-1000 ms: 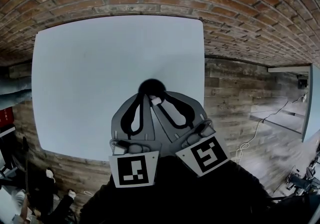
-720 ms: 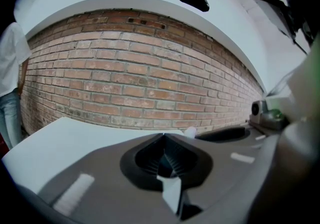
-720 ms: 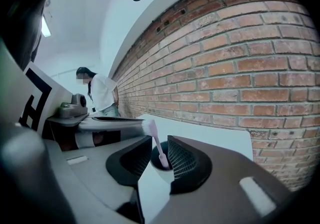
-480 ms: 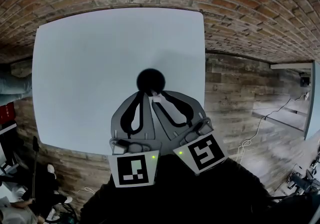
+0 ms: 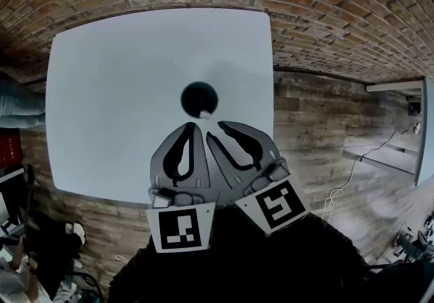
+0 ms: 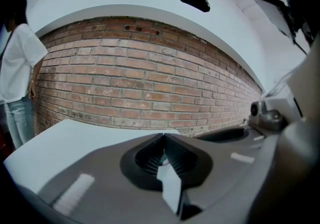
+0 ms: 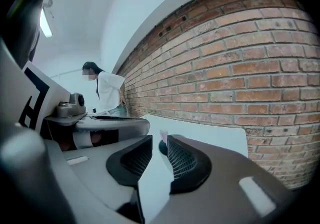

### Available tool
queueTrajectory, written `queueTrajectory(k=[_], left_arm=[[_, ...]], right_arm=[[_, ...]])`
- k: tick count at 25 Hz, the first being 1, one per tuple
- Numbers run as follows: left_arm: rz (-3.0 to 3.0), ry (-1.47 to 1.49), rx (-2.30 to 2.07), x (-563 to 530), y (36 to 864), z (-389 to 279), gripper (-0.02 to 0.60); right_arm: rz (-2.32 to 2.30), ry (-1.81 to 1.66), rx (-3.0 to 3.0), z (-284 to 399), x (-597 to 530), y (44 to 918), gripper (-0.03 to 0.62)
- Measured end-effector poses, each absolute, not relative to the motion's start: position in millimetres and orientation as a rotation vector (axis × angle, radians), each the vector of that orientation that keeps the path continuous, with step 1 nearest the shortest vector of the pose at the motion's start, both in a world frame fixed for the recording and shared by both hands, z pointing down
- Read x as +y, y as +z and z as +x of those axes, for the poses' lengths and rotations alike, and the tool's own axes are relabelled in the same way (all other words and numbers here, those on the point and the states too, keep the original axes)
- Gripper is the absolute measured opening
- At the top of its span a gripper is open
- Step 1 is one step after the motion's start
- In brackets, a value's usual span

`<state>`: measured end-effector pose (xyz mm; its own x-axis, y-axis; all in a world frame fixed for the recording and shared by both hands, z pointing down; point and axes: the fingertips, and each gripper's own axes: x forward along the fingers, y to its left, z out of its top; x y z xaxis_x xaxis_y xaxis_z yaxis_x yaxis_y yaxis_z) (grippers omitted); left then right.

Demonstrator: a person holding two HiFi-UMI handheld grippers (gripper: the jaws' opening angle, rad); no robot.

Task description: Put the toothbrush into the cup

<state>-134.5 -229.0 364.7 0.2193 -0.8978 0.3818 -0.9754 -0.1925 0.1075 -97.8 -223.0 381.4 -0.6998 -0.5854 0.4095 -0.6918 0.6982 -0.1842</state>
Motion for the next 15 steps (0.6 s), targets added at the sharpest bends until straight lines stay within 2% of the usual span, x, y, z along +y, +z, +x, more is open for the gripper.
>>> queueTrajectory(k=[8, 12, 15], left_arm=[[2.216, 0.296, -1.818, -209.1, 332.7, -131.2, 0.008], [2.253, 0.265, -1.856, -196.7, 309.1, -128.5, 0.008], [2.284, 0.238, -1.879, -189.2, 291.2, -126.1, 0.008]], right_arm=[[1.021, 0.390, -2.681, -94.0, -205.9, 345.8, 0.072], [1.062, 0.321, -2.733, -89.5, -197.4, 318.0, 0.008], [1.100, 0.266, -2.761, -85.1, -192.5, 296.8, 0.002]])
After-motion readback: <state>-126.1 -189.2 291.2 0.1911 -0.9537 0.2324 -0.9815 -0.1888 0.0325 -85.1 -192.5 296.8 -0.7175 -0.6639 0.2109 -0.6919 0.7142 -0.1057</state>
